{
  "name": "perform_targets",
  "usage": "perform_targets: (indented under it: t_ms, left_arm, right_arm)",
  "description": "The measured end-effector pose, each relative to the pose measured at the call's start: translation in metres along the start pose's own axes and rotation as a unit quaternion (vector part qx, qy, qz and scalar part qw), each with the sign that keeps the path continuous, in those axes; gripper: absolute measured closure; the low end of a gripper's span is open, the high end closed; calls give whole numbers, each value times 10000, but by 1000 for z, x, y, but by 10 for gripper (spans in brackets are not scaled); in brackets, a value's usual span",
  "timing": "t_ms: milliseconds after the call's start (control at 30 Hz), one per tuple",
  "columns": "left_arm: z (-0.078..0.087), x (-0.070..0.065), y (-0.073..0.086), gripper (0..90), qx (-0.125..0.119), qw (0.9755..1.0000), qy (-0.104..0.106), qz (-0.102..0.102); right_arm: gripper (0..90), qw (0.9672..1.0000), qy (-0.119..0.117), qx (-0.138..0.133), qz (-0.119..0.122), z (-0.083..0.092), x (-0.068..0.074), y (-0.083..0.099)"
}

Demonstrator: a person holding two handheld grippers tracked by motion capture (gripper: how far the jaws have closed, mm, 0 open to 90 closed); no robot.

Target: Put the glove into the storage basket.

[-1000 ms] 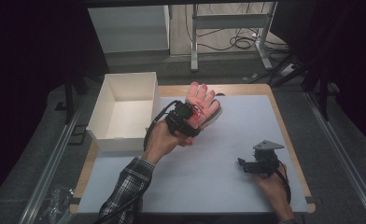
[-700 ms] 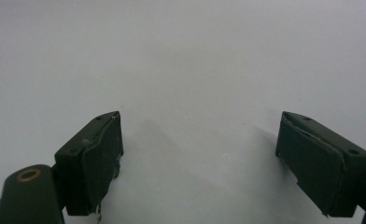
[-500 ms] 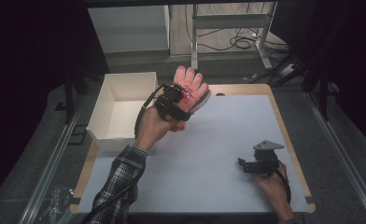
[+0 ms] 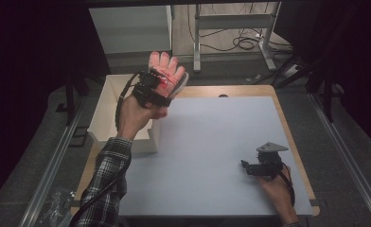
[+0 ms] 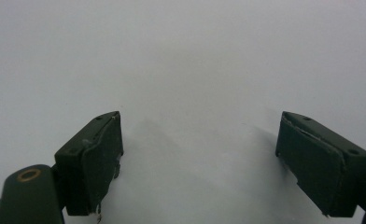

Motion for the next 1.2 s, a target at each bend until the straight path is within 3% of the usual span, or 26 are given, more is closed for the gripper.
perform_targets:
  t_ms: [167, 367, 533, 700, 1067, 1200]
  left_arm:
    - [4, 27, 12, 420, -12, 9994, -153, 307]
    - [1, 48, 25, 416, -7, 9977, -290, 620]
    - [-8, 71, 41, 414, 40, 9947, -407, 948]
    - [-24, 85, 50, 409, 64, 9926, -441, 1129]
    - [-68, 94, 57, 402, 118, 9900, -488, 1321]
    - [-87, 95, 63, 400, 267, 9893, -520, 1335]
  right_arm:
    - [151, 10000, 3, -3, -7, 0, 0, 0]
    - [151, 10000, 14, -9, 8, 0, 0, 0]
    - [151, 10000, 8, -8, 3, 0, 0, 0]
    - [151, 10000, 12, -9, 1, 0, 0, 0]
    - [151, 10000, 9, -9, -1, 0, 0, 0]
    - [151, 10000, 11, -9, 4, 0, 0, 0]
Point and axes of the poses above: each handheld gripper's, and its own axes: z roughly backward along the jaws, y roughly out of its underside, x roughly to its left, the point moved 6 cm from there along -z, roughly forward along the jaws, and after that the axes turned 10 degrees about x, right-handed, at the moved point
